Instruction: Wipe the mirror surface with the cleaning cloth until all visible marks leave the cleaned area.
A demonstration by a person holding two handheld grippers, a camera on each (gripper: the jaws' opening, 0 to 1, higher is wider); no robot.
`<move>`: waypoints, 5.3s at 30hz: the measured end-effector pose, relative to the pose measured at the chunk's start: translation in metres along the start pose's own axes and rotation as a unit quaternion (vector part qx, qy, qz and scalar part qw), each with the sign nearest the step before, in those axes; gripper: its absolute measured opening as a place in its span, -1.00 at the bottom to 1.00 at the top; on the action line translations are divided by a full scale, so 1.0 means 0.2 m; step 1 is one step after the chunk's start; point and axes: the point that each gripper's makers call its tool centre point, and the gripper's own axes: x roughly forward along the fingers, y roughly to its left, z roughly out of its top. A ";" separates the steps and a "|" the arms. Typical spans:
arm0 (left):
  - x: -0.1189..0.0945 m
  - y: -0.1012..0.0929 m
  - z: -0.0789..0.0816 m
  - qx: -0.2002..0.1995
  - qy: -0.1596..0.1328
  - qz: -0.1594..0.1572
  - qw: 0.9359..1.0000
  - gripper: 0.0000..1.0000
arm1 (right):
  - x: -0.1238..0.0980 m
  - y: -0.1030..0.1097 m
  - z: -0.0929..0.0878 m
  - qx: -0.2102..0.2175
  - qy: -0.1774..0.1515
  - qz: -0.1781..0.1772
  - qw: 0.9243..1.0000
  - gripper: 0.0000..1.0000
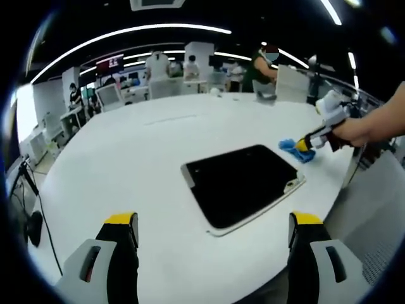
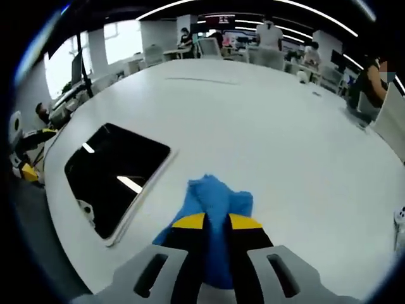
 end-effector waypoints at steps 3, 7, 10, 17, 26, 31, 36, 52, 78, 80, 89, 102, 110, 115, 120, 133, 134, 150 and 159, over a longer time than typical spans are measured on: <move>0.00 0.00 -0.01 -0.001 0.003 0.000 1.000 0.98 | -0.01 0.00 0.01 -0.007 0.003 -0.004 1.000 -0.82; 0.00 0.00 -0.01 -0.002 0.005 0.002 1.000 0.98 | 0.00 0.01 -0.01 0.001 0.015 0.002 1.000 -0.94; 0.00 0.01 -0.01 -0.001 0.006 0.005 1.000 0.98 | 0.01 0.01 -0.01 0.048 0.032 0.000 0.998 -0.96; -0.01 0.03 -0.01 -0.003 0.003 0.016 1.000 0.99 | -0.04 0.00 0.03 0.103 0.021 0.005 0.994 -0.96; -0.01 0.01 0.00 -0.001 0.002 0.008 1.000 0.99 | -0.07 0.01 0.13 0.120 0.013 0.003 0.993 -0.96; -0.01 0.01 0.01 0.002 -0.002 0.009 1.000 0.99 | -0.08 0.02 0.17 0.136 0.013 0.011 0.991 -0.96; -0.01 0.01 0.01 0.001 -0.003 0.009 1.000 0.99 | -0.04 0.07 0.20 0.149 0.022 0.019 0.988 -0.96; 0.00 0.03 -0.01 0.014 0.011 0.015 1.000 0.99 | 0.14 0.26 0.26 0.165 0.044 0.045 0.984 -0.96; 0.01 0.02 -0.02 0.005 0.008 0.007 1.000 0.99 | 0.20 0.43 0.31 0.139 0.066 0.064 0.986 -0.97; 0.00 0.02 -0.01 0.002 0.006 0.009 1.000 0.99 | 0.20 0.44 0.31 0.141 0.067 0.065 0.986 -0.97; 0.01 0.01 -0.01 0.002 0.004 0.000 1.000 0.99 | 0.21 0.48 0.32 0.135 0.069 0.063 0.986 -0.98; 0.01 0.01 -0.03 0.007 0.014 0.006 1.000 0.99 | 0.26 0.55 0.38 0.115 0.079 0.068 0.988 -1.00; 0.01 0.01 -0.02 0.010 0.013 0.004 1.000 0.99 | 0.28 0.63 0.42 0.107 0.077 0.071 0.989 -1.00; 0.01 0.02 -0.02 0.010 0.013 0.007 1.000 0.99 | 0.30 0.64 0.43 0.108 0.083 0.071 0.988 -1.00; 0.01 0.02 -0.02 0.010 0.012 0.007 1.000 0.99 | 0.34 0.65 0.44 0.111 0.082 0.072 0.988 -1.00; 0.02 0.01 -0.02 0.009 0.011 0.002 1.000 0.99 | 0.36 0.76 0.49 0.095 0.086 0.063 0.990 -1.00; 0.02 0.01 -0.02 0.008 0.009 0.001 1.000 0.99 | 0.36 0.77 0.49 0.096 0.086 0.064 0.990 -1.00; 0.04 -0.05 -0.04 0.008 0.018 -0.030 0.999 0.99 | 0.42 0.88 0.54 0.101 0.084 0.069 0.989 -0.99; 0.03 -0.06 -0.02 0.003 0.010 -0.033 0.999 0.98 | 0.45 0.95 0.57 0.101 0.087 0.071 0.988 -0.99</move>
